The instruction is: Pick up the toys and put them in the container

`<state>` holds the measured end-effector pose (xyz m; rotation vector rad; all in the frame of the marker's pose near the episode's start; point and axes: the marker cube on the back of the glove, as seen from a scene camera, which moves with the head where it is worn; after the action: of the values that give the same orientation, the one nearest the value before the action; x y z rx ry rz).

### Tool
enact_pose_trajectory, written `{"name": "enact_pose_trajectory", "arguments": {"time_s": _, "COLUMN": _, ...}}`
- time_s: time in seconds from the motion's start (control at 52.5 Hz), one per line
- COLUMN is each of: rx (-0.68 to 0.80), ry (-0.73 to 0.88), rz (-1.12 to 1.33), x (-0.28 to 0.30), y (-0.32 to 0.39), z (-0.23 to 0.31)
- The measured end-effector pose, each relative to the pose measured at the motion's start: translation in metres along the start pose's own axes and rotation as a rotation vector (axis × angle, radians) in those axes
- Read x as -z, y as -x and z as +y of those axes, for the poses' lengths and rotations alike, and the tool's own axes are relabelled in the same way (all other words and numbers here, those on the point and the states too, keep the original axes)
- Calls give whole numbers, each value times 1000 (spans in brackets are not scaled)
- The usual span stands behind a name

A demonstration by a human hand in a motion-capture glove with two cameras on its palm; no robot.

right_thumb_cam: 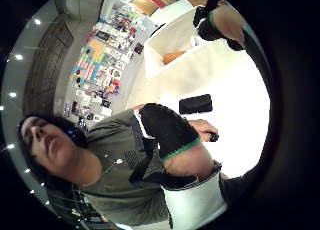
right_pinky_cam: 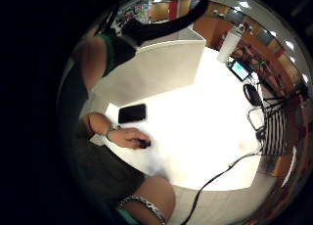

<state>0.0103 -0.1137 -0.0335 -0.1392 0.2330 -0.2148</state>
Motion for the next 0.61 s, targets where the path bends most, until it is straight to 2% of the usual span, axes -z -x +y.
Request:
{"name": "enact_pose_trajectory", "arguments": {"time_s": 0.038, "rx": -43, "ry": 8, "rz": -67, "x": 2, "y": 4, "z": 0}}
{"name": "enact_pose_trajectory", "arguments": {"time_s": 0.095, "rx": 3, "ry": 5, "rz": 3, "x": 3, "y": -11, "z": 0}}
{"name": "enact_pose_trajectory", "arguments": {"time_s": 0.171, "rx": -82, "ry": -4, "rz": -112, "x": 5, "y": -8, "z": -2}}
{"name": "enact_pose_trajectory", "arguments": {"time_s": 0.266, "rx": -139, "ry": -6, "rz": -120, "x": 5, "y": -20, "z": 0}}
{"name": "enact_pose_trajectory", "arguments": {"time_s": 0.495, "rx": -402, "ry": -74, "rz": -3, "x": 8, "y": -83, "z": -6}}
{"name": "enact_pose_trajectory", "arguments": {"time_s": 0.609, "rx": -593, "ry": -80, "rz": 60, "x": 1, "y": -117, "z": -4}}
